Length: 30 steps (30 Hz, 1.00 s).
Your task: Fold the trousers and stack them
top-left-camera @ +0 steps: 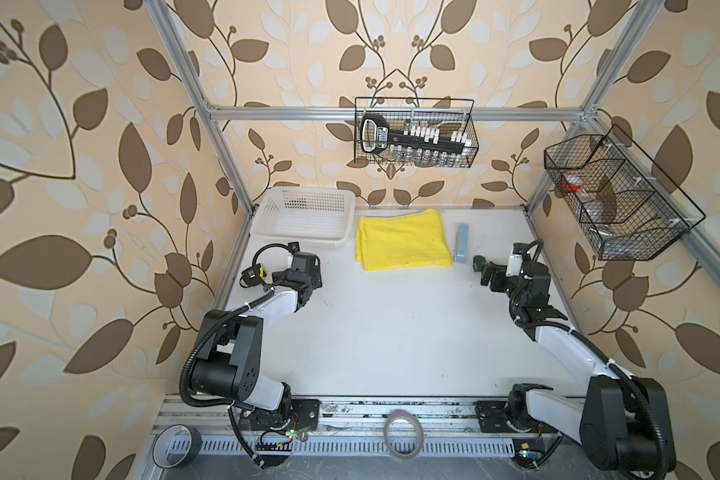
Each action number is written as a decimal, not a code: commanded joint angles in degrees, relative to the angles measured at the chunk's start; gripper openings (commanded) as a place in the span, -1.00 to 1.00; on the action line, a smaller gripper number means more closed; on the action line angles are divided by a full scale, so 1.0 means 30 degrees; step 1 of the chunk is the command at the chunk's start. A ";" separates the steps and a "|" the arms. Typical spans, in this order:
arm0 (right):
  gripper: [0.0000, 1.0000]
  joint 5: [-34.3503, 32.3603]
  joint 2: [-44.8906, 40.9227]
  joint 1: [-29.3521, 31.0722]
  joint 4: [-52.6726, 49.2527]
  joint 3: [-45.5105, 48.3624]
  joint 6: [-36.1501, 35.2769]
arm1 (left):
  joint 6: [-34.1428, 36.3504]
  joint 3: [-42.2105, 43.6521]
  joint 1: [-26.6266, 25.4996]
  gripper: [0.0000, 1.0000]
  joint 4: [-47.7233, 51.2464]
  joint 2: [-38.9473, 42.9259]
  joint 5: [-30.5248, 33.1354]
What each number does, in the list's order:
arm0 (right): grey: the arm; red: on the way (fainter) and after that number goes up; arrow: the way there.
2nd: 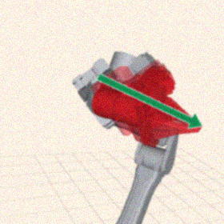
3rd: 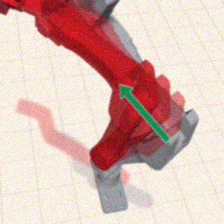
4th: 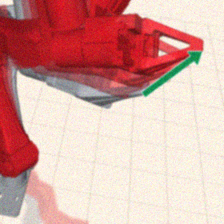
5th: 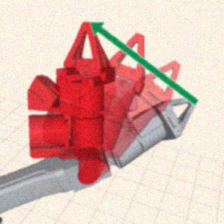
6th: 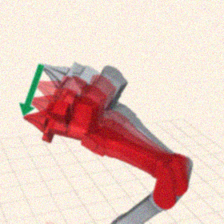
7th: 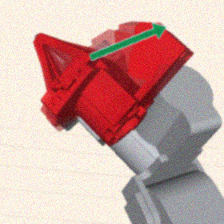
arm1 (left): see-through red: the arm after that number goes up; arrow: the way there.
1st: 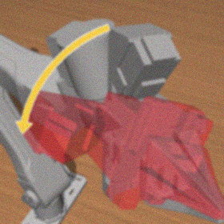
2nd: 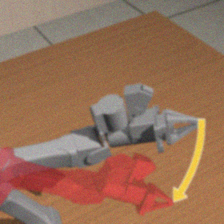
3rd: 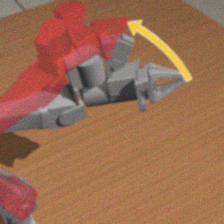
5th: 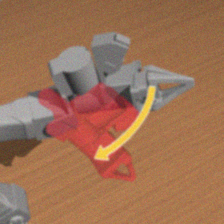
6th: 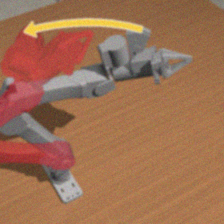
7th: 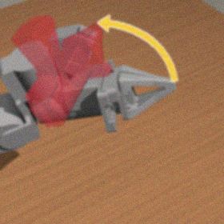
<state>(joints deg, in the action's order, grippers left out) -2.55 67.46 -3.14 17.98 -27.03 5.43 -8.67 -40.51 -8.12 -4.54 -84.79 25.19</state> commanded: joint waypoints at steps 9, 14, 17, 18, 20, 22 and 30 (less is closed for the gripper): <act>1.00 0.0296 0.3503 0.0722 0.7709 0.1999 -0.1243 | 0.2267 0.1655 0.1384 0.98 -0.6240 0.1454 -0.2815; 1.00 0.0206 0.2717 0.0858 1.1077 0.4457 -0.1458 | 0.1988 0.0929 0.1667 0.98 -0.5495 0.0931 -0.3695; 1.00 -0.0370 0.3430 0.1128 1.3719 0.5580 -0.1553 | 0.2032 0.1137 0.1884 0.98 -0.6264 0.0931 -0.3835; 1.00 -0.0468 0.3553 0.1162 1.4626 0.5827 -0.1460 | 0.1908 0.0953 0.1942 0.98 -0.5748 0.0931 -0.3909; 1.00 -0.0752 0.3298 0.1330 1.3576 0.5595 -0.1634 | 0.1515 0.0962 0.1944 0.98 -0.4444 0.1196 -0.4191; 1.00 -0.1285 0.3416 0.1452 1.4160 0.5715 -0.1563 | 0.1292 0.2072 0.1941 0.98 -0.5134 0.2291 -0.3872; 1.00 -0.1647 0.3422 0.1644 1.4250 0.5758 -0.1615 | 0.0637 0.2815 0.2234 0.98 -0.5076 0.3232 -0.4242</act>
<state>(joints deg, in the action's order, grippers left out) -5.85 77.36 0.91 57.56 -10.07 2.48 -5.21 -32.32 -2.22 -18.37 -76.58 13.54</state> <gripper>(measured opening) 0.998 0.991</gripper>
